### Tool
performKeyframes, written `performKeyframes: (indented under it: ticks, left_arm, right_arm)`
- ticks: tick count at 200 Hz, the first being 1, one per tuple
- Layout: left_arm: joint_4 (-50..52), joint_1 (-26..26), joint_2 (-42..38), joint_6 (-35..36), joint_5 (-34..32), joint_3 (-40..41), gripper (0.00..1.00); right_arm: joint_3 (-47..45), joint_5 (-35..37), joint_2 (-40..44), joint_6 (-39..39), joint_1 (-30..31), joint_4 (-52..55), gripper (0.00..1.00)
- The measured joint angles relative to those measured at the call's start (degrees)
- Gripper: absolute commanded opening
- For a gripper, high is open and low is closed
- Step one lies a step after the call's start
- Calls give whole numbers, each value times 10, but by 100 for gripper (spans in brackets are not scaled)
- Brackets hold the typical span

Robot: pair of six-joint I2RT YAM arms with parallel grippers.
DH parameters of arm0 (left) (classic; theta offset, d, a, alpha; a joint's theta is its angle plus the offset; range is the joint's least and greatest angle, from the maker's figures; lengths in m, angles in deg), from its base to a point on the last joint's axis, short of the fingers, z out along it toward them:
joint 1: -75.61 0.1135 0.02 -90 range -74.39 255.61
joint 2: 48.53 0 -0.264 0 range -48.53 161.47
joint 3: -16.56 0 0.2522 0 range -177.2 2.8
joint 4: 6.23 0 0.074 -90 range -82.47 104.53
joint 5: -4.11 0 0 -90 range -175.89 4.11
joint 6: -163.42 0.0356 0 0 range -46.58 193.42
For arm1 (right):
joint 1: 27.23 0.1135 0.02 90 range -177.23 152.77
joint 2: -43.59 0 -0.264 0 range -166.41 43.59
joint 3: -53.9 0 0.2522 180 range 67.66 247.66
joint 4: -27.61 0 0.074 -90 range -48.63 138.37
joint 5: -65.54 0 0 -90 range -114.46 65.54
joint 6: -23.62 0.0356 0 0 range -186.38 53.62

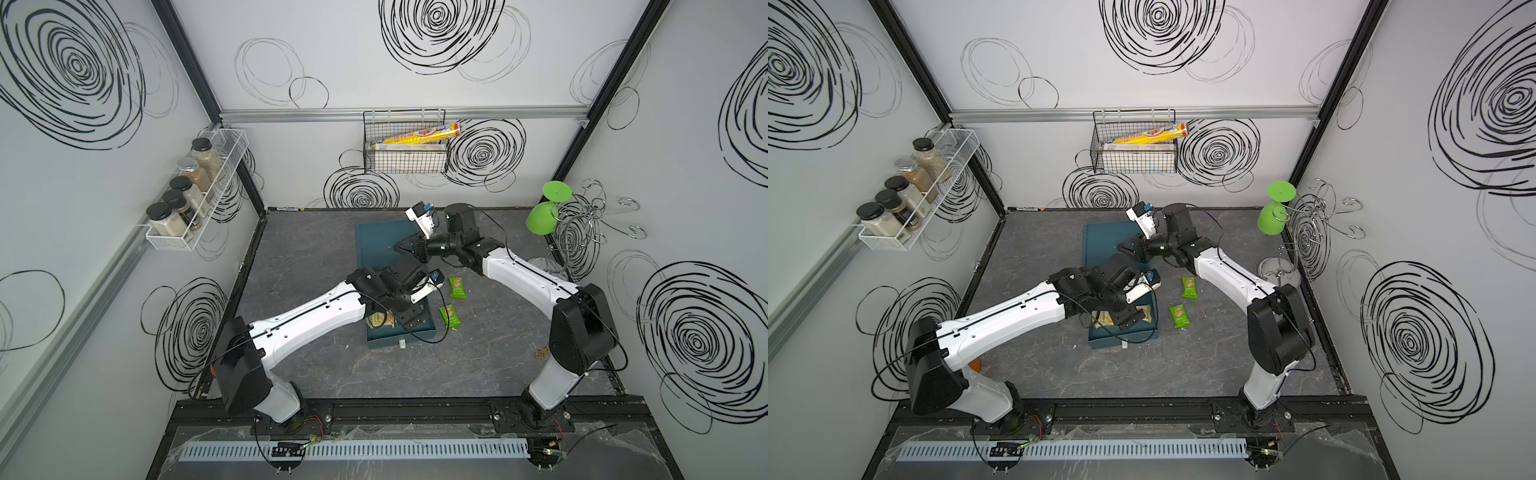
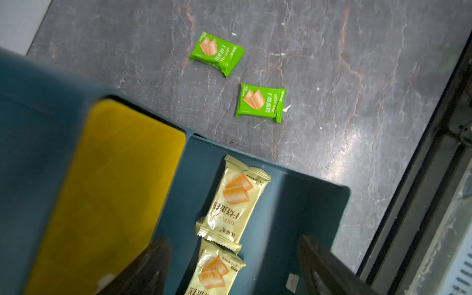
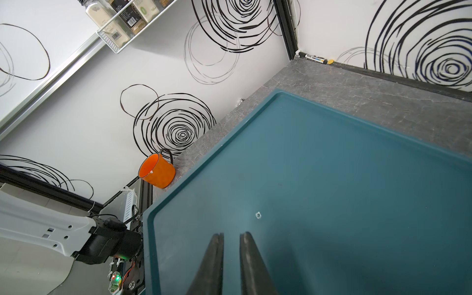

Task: Take the cookies out of the drawer
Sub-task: Pick up the cookie from the drawer.

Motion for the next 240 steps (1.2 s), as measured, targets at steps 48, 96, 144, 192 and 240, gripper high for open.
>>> performKeyframes:
  ticks: [48,96,144,192,240]
  left_arm:
    - [-5,-13,2,15,-2,39,80]
    - [-13,-11,35,31,-21,39,82]
    - [-27,-6,56,47,-42,38,85]
    - [-26,-3,92,71,-42,19,85]
    - [-26,4,114,85,-39,17,84]
  right_arm:
    - [-1,-2,0,0,0,-5,18]
    - [-1,-9,-2,0,0,-7,18]
    - [-1,-15,-5,0,0,-11,18]
    - [-1,-19,-12,0,1,-20,18]
    - [1,-27,-16,2,1,-26,18]
